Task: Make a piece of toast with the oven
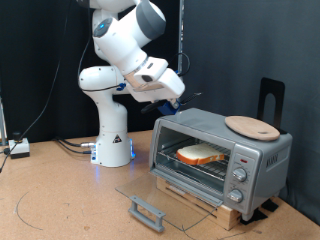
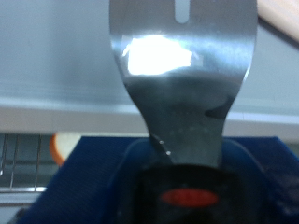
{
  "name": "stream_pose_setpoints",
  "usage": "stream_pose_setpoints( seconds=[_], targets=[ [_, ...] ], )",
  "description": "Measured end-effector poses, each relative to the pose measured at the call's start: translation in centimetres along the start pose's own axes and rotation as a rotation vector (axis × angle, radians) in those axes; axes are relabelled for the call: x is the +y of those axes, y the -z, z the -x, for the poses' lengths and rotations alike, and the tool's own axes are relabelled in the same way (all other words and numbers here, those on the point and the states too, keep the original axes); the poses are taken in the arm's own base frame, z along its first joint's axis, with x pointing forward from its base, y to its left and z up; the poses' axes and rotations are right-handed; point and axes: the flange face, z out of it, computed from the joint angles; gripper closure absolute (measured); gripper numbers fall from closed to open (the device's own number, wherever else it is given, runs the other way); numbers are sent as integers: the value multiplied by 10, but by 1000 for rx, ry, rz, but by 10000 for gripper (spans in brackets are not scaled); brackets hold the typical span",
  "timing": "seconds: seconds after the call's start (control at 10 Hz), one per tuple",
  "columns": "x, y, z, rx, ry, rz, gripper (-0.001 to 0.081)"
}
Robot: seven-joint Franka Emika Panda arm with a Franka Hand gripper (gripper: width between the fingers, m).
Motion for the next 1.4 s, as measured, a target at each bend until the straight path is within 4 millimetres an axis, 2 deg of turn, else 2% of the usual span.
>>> stream_pose_setpoints(
  seconds=[0.4,0.8,1.1,1.4],
  targets=[
    [-34,-29,-42,-67,67,-58,415],
    [-74,-64,-72,-129,76,-92,415],
    [-99,-100,-71,-201,29,-59,415],
    [-106,-120,-65,-205,3,-35,415]
  ],
)
